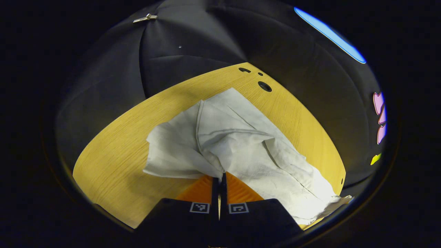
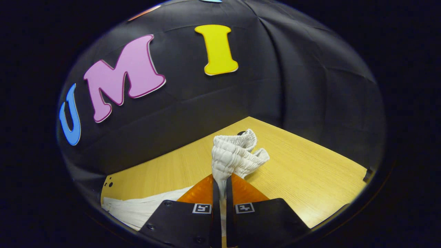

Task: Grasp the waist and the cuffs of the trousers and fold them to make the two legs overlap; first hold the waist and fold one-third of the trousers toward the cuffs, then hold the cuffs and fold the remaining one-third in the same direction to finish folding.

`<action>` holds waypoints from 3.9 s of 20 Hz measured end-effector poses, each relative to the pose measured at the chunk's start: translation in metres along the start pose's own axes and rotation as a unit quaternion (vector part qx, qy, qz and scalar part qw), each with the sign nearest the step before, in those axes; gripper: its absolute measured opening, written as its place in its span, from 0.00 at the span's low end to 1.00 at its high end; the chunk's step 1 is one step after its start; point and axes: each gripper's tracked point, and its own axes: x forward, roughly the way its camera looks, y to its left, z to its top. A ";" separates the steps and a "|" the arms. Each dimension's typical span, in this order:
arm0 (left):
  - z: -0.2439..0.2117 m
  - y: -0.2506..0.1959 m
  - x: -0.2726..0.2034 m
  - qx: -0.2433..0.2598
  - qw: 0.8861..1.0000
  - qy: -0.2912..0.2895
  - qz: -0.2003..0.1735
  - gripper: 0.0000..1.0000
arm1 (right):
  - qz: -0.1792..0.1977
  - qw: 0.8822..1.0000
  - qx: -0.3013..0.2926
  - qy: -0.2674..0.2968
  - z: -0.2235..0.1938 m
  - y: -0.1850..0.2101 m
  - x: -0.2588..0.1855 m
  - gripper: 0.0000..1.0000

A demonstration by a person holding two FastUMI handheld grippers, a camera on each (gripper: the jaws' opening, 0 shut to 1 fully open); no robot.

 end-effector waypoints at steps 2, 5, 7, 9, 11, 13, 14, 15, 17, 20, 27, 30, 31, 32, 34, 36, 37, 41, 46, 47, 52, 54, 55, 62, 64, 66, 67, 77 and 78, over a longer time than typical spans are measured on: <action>0.000 -0.001 0.001 -0.002 1.000 -0.001 -0.005 0.06 | 0.033 0.999 -0.044 -0.001 -0.003 0.029 -0.007 0.10; 0.002 -0.002 0.000 -0.003 1.000 -0.003 -0.012 0.06 | 0.077 0.994 -0.079 0.003 -0.013 0.067 -0.017 0.10; 0.003 -0.002 0.001 -0.003 1.000 -0.004 -0.016 0.06 | 0.093 0.992 -0.090 0.003 -0.019 0.084 -0.019 0.10; 0.002 -0.003 0.002 -0.003 1.000 -0.006 -0.018 0.06 | 0.112 0.988 -0.101 0.012 -0.030 0.108 -0.021 0.10; 0.004 -0.003 0.002 -0.001 1.000 -0.008 -0.020 0.06 | 0.133 0.984 -0.116 0.021 -0.045 0.126 -0.025 0.10; 0.004 -0.004 0.002 0.000 1.000 -0.010 -0.022 0.06 | 0.153 0.979 -0.131 0.038 -0.067 0.147 -0.035 0.10; 0.004 -0.004 0.002 0.000 1.000 -0.011 -0.023 0.06 | 0.162 0.976 -0.138 0.048 -0.079 0.156 -0.038 0.10; 0.005 -0.004 0.002 0.001 1.000 -0.012 -0.024 0.06 | 0.170 0.973 -0.145 0.059 -0.090 0.162 -0.040 0.10; 0.005 -0.005 0.003 0.000 1.000 -0.012 -0.025 0.06 | 0.184 0.966 -0.161 0.083 -0.117 0.172 -0.044 0.10; 0.005 -0.006 0.004 -0.004 1.000 -0.014 -0.027 0.06 | 0.195 0.958 -0.180 0.112 -0.150 0.178 -0.049 0.10; 0.005 -0.006 0.005 -0.007 0.999 -0.020 -0.027 0.06 | 0.224 0.934 -0.190 0.202 -0.214 0.179 -0.050 0.11; 0.006 -0.006 0.005 -0.010 0.999 -0.022 -0.026 0.06 | 0.263 0.925 -0.164 0.220 -0.221 0.197 -0.063 0.44; 0.005 -0.006 0.005 -0.010 0.999 -0.022 -0.024 0.06 | 0.275 0.922 -0.158 0.220 -0.219 0.202 -0.068 0.46; 0.006 -0.006 0.005 -0.009 0.999 -0.023 -0.023 0.06 | 0.287 0.920 -0.154 0.219 -0.217 0.205 -0.071 0.75; 0.007 -0.006 0.005 -0.012 0.999 -0.026 -0.022 0.06 | 0.312 0.913 -0.140 0.224 -0.214 0.212 -0.082 0.72; 0.008 -0.006 0.005 -0.022 0.999 -0.030 -0.026 0.07 | 0.317 0.913 -0.126 0.223 -0.206 0.210 -0.087 0.82; 0.008 -0.007 0.006 -0.034 0.998 -0.034 -0.030 0.07 | 0.311 0.917 -0.118 0.218 -0.197 0.204 -0.087 0.77; 0.011 -0.008 0.004 -0.084 0.994 -0.039 -0.051 0.07 | 0.282 0.934 -0.071 0.208 -0.170 0.175 -0.086 0.77; 0.013 -0.009 0.004 -0.081 0.995 -0.046 -0.039 0.06 | 0.239 0.949 -0.060 0.199 -0.142 0.108 -0.090 0.77; 0.012 -0.009 0.004 -0.075 0.995 -0.051 -0.030 0.05 | 0.230 0.951 -0.054 0.198 -0.136 0.095 -0.090 0.77; 0.031 -0.039 -0.020 -0.029 0.993 -0.104 -0.035 0.06 | 0.182 0.964 -0.014 0.194 -0.107 0.038 -0.092 0.77; 0.040 -0.056 -0.031 -0.014 0.990 -0.130 -0.045 0.05 | 0.168 0.968 0.009 0.186 -0.096 0.020 -0.093 0.77; 0.044 -0.068 -0.041 -0.003 0.988 -0.146 -0.056 0.06 | 0.163 0.969 0.021 0.184 -0.092 0.011 -0.094 0.77; 0.041 -0.159 -0.087 0.109 0.966 -0.209 -0.109 0.05 | 0.152 0.973 0.035 0.170 -0.078 -0.031 -0.107 0.77; 0.029 -0.189 -0.099 0.143 0.956 -0.221 -0.125 0.05 | 0.150 0.973 0.040 0.168 -0.074 -0.042 -0.109 0.77; 0.013 -0.219 -0.106 0.174 0.947 -0.231 -0.139 0.06 | 0.145 0.974 0.044 0.166 -0.070 -0.056 -0.112 0.77; 0.005 -0.232 -0.109 0.185 0.944 -0.231 -0.147 0.06 | 0.143 0.975 0.045 0.166 -0.069 -0.061 -0.113 0.77; -0.125 -0.343 -0.107 0.334 0.896 -0.187 -0.225 0.05 | 0.125 0.977 0.056 0.161 -0.058 -0.112 -0.117 0.77; -0.143 -0.349 -0.106 0.355 0.889 -0.178 -0.228 0.06 | 0.124 0.977 0.058 0.161 -0.058 -0.116 -0.117 0.77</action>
